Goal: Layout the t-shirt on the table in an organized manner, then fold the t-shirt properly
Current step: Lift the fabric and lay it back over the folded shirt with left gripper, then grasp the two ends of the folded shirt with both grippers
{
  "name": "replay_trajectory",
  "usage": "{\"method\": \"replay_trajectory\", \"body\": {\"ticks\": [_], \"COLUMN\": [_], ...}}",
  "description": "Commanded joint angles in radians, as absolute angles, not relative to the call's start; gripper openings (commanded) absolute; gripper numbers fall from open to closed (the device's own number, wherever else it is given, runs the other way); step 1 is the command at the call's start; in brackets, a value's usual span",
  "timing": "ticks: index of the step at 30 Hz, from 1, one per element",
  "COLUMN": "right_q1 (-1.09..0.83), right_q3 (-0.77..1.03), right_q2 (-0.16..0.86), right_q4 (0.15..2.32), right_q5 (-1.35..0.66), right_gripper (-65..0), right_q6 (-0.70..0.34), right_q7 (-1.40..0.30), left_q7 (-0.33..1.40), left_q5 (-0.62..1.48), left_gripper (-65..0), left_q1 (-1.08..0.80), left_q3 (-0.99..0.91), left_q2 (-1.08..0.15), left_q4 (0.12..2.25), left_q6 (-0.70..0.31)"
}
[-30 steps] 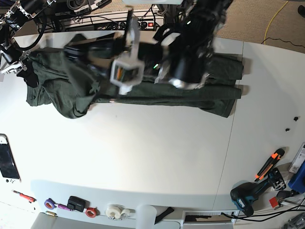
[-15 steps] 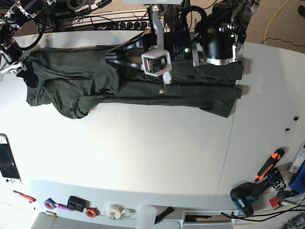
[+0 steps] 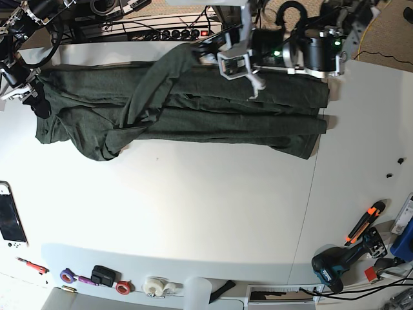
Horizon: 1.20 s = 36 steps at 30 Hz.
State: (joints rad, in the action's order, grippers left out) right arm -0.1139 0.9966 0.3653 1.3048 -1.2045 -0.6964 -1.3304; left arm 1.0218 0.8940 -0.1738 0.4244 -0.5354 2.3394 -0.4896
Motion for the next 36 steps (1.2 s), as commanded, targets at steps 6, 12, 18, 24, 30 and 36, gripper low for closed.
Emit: {"method": "replay_trajectory", "body": {"ticks": [6, 12, 18, 24, 30, 36], "right_q1": [-0.085, 0.001, 0.067, 0.067, 0.063, 0.063], "right_q3": [1.002, 0.999, 0.880, 0.712, 0.694, 0.696], "right_q2": [0.391, 0.391, 0.391, 0.391, 0.391, 0.391], "right_q4": [1.322, 1.322, 1.320, 1.320, 1.320, 1.320], "right_q5": [-1.232, -1.213, -1.022, -0.853, -0.806, -0.754], "right_gripper": [-44.0, -44.0, -44.0, -44.0, -44.0, -44.0], "right_q6": [-0.698, -0.698, -0.698, -0.698, -0.698, -0.698], "right_q7": [-1.256, -1.253, -1.163, -1.061, -1.061, -1.050], "left_q7": [1.009, 1.010, 1.010, 1.026, 1.076, 1.085], "left_q5": [0.908, 0.861, 0.786, 0.770, 0.812, 0.886], "left_gripper": [-65.0, -65.0, -65.0, -65.0, -65.0, -65.0], "left_q1": [-0.169, -0.169, -0.168, -0.169, -0.170, -0.209], "left_q3": [0.422, 0.422, 0.351, 0.146, -0.083, -0.260], "left_q2": [-0.647, -0.651, -0.651, -0.651, -0.651, -0.651], "left_q4": [2.356, 2.356, 2.356, 2.356, 2.356, 2.356], "left_q6": [-0.494, -0.493, -0.462, -0.417, -0.407, -0.421]}}
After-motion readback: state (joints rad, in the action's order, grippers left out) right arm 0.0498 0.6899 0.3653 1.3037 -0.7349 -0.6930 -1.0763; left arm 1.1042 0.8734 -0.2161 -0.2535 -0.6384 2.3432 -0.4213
